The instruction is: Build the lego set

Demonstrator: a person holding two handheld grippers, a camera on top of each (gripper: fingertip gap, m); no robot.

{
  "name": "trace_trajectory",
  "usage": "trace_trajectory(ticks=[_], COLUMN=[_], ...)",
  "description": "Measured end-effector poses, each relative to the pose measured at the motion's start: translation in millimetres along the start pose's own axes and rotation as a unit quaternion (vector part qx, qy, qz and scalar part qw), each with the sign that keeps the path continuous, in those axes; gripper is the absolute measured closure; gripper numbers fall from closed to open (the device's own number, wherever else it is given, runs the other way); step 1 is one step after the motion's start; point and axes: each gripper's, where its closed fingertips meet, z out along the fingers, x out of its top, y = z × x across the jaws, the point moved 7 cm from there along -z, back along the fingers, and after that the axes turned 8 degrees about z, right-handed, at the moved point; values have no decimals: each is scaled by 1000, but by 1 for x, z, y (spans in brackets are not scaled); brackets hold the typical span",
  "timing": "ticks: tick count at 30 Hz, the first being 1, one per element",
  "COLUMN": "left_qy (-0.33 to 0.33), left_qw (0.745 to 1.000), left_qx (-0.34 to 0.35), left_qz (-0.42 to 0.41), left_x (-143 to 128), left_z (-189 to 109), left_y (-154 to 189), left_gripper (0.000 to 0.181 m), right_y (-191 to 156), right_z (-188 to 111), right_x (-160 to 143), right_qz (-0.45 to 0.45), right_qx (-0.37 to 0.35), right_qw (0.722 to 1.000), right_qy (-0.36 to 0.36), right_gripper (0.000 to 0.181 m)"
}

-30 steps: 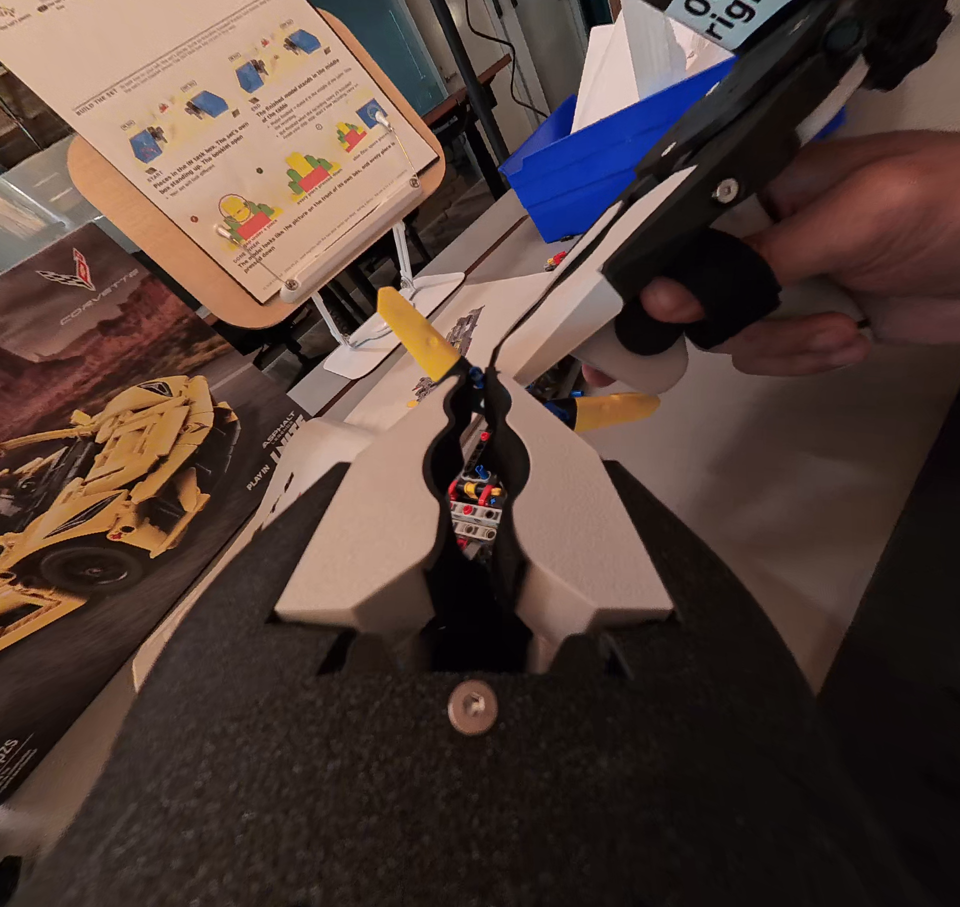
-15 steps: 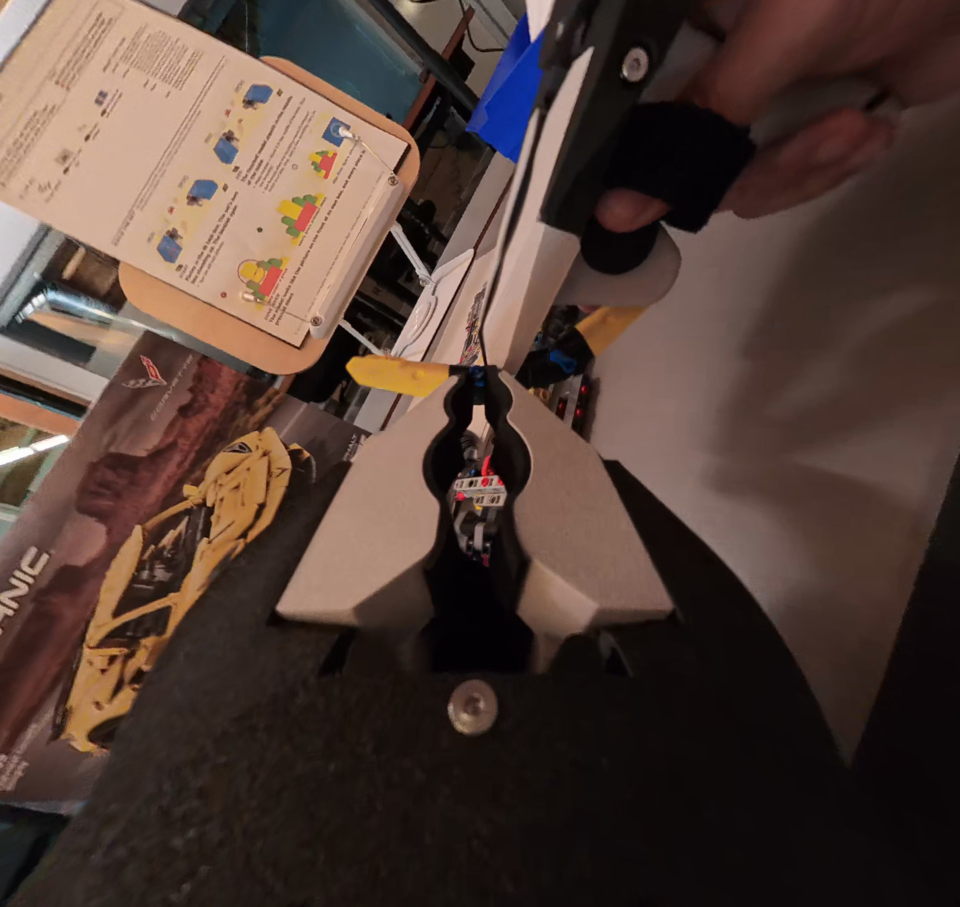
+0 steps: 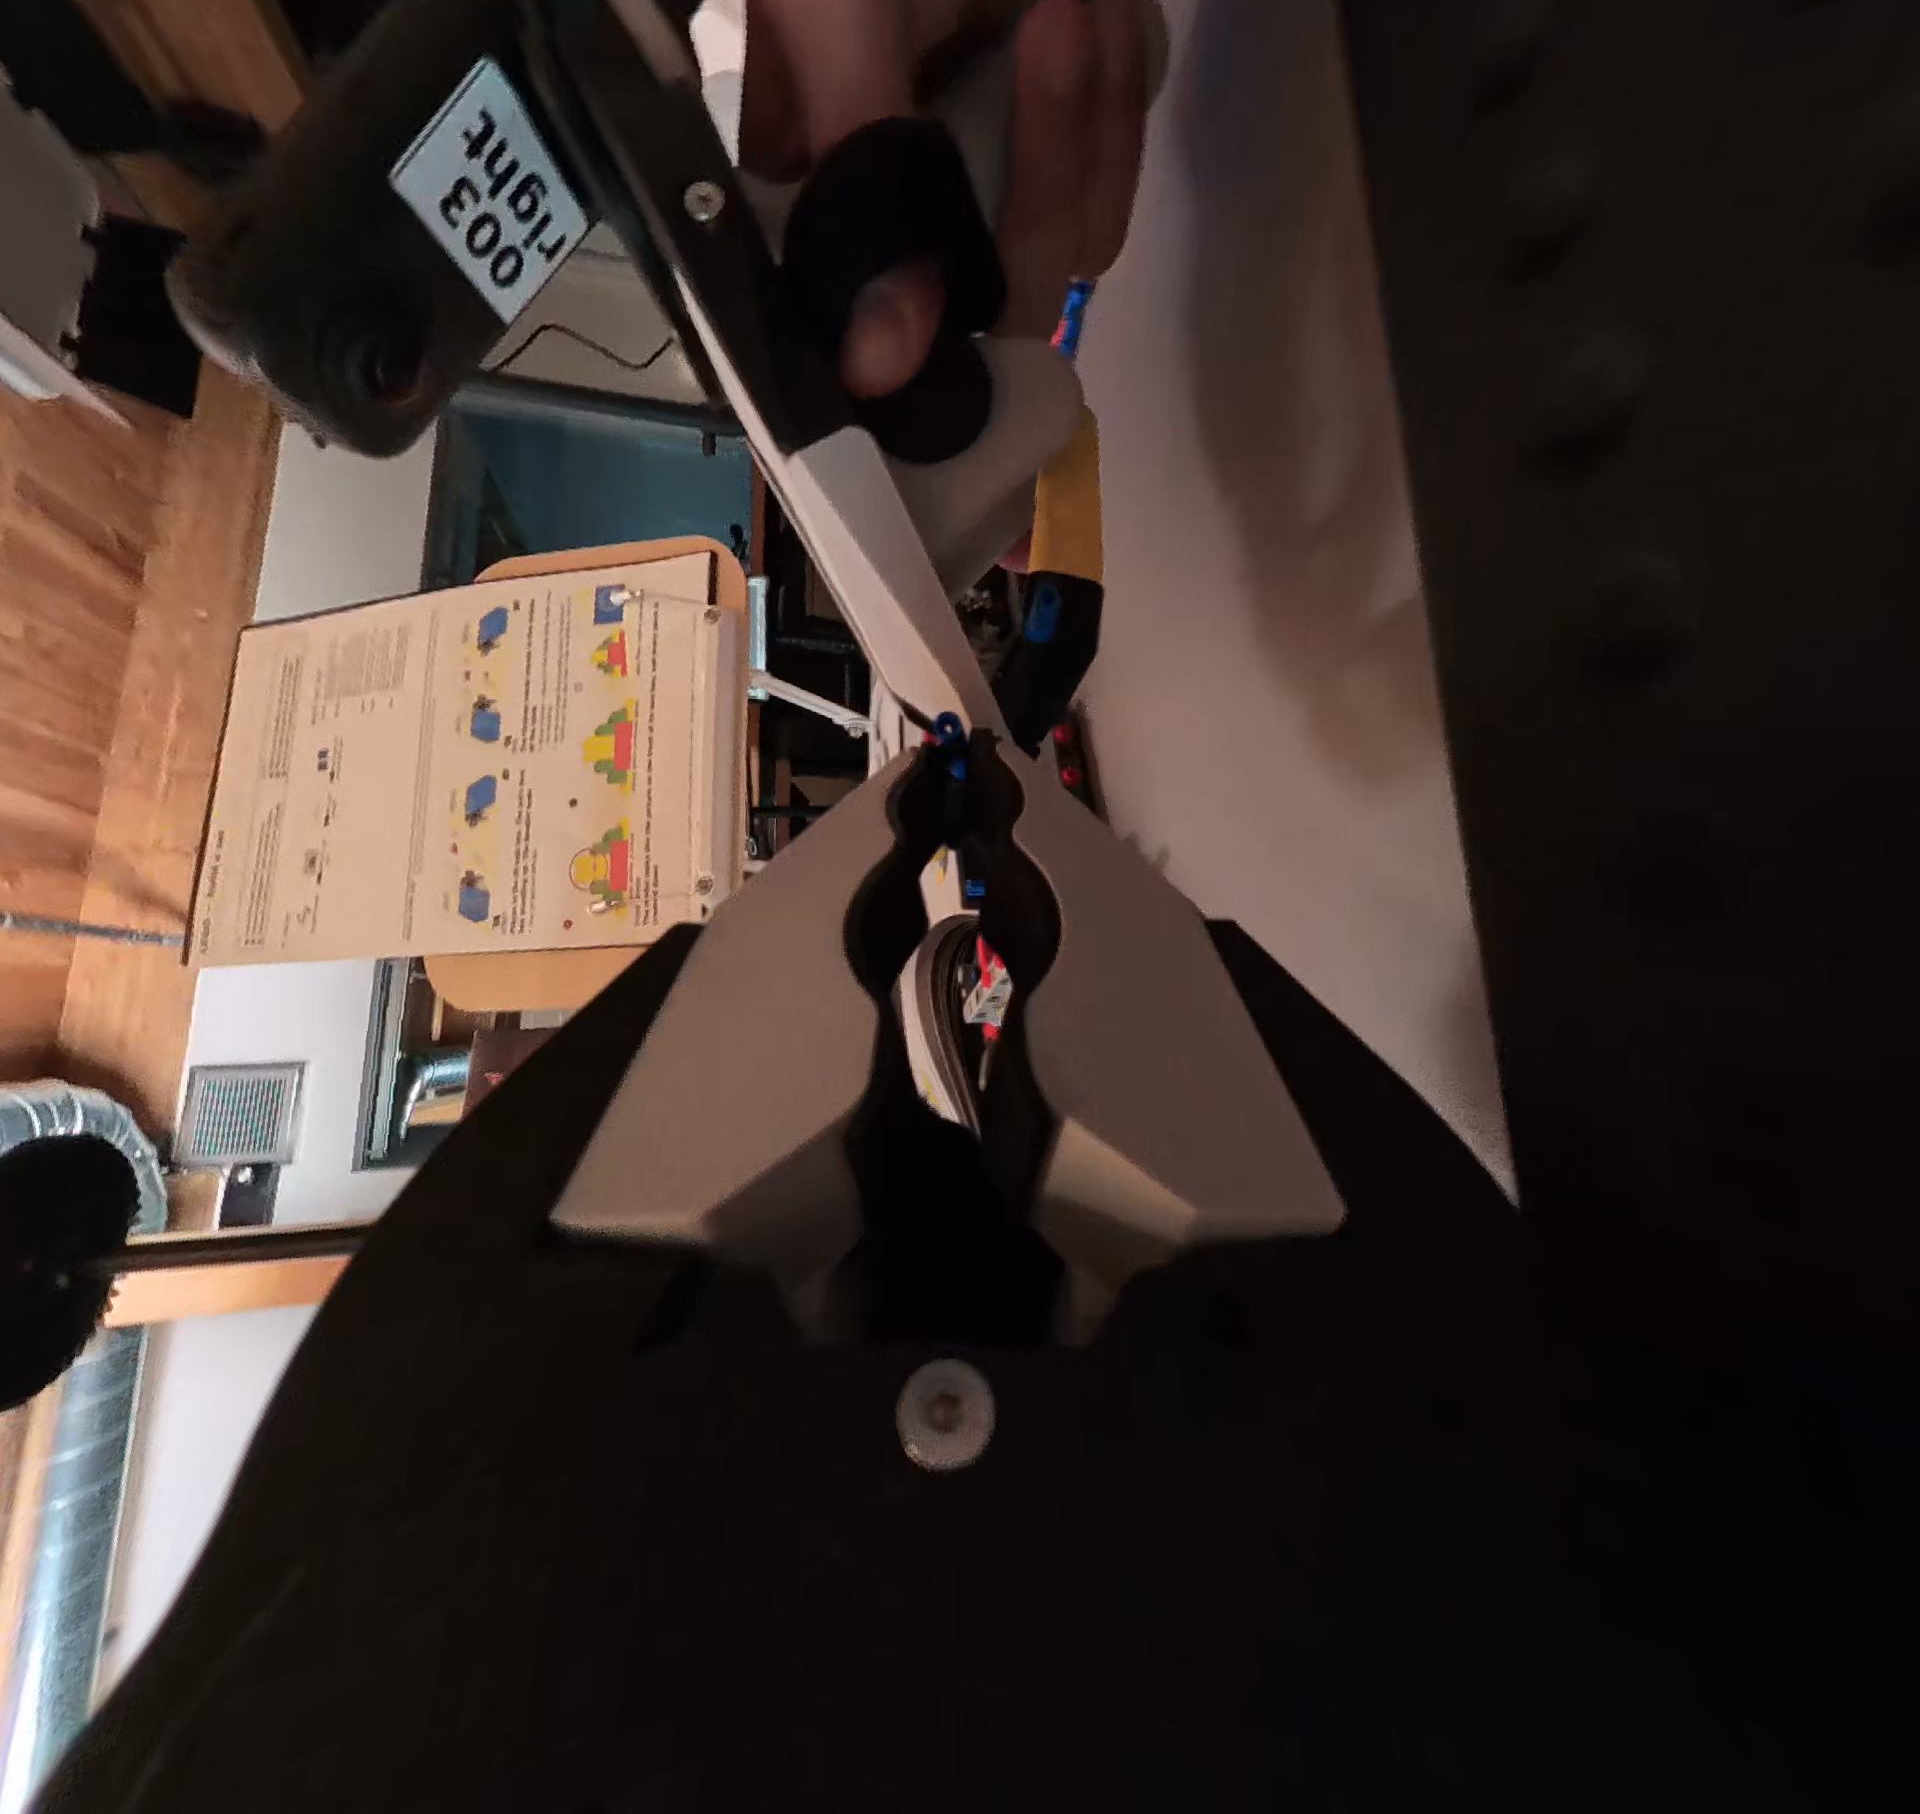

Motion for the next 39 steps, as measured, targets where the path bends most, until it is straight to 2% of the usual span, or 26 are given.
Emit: trace_trajectory(ticks=[6,18,22,28,32,39], left_qy=[15,-11,-41,-25,-43,-111], left_qw=[1000,994,990,982,972,930], left_qx=[-8,-57,-67,-85,-105,-142], left_qz=[10,-91,-119,-166,-206,-321], left_x=[-5,-11,-20,-16,-22,-37], left_z=[-1,9,15,17,21,32], left_y=[6,9,12,8,9,9], left_gripper=[180,179,179,180,180,179], right_y=[3,13,18,21,25,29], right_z=[3,7,4,6,3,6], right_x=[-3,-7,-7,-10,-7,-5], right_qz=[9,45,58,67,76,65], right_qx=[1,-27,-39,-49,-63,-142], right_qw=[1000,998,997,996,995,988], right_qy=[-11,-19,-14,-22,-10,0], right_gripper=[175,175,175,176,175,176])
